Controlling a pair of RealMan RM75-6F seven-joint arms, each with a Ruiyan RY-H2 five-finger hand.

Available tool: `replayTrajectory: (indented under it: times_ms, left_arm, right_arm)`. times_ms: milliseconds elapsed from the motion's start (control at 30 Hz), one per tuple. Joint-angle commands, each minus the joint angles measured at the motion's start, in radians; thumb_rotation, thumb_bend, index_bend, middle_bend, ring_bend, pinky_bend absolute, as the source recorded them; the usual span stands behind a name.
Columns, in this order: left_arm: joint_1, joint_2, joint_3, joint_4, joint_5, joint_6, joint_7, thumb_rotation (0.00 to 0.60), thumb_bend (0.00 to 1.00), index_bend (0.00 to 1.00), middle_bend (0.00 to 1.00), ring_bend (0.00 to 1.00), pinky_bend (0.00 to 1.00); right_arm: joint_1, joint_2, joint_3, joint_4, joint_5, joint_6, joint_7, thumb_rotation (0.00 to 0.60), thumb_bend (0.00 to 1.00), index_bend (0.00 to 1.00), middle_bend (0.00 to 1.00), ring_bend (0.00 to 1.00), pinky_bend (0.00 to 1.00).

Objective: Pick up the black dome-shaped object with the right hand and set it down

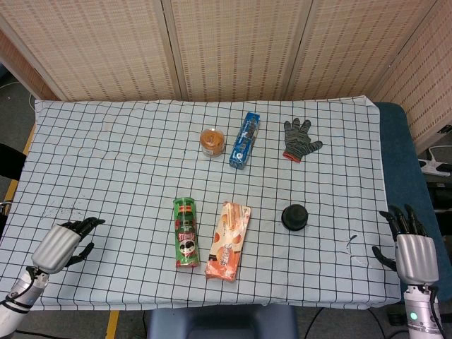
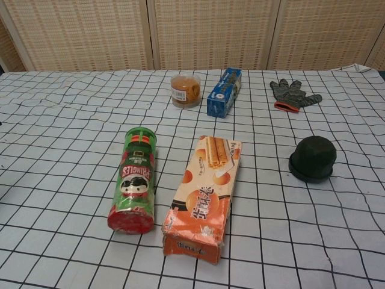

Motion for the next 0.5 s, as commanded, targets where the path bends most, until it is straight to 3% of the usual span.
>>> replayTrajectory:
  times_ms: [33,300,500]
  left_arm:
    - [0.000,0.000,0.001,-0.001,0.002,0.001,0.003,0.600,0.45,0.22,0.27,0.46,0.63]
    - [0.001,0.000,-0.001,-0.007,0.000,0.000,0.012,0.600,0.45,0.23,0.27,0.46,0.63]
    - [0.006,0.007,-0.005,-0.006,-0.011,0.006,-0.013,0.600,0.45,0.24,0.27,0.46,0.63]
  right_arm:
    - [0.000,0.007,-0.004,-0.009,0.001,-0.006,-0.006,0.600,0.09,0.21,0.12,0.00,0.24]
    - [0.021,0.014,-0.014,0.022,-0.022,-0.041,0.031,0.600,0.09,0.16,0.12,0.00,0.24]
    - [0.071,0.015,-0.010,0.035,0.033,-0.168,0.068,0.600,0.09,0.10,0.12,0.00,0.23]
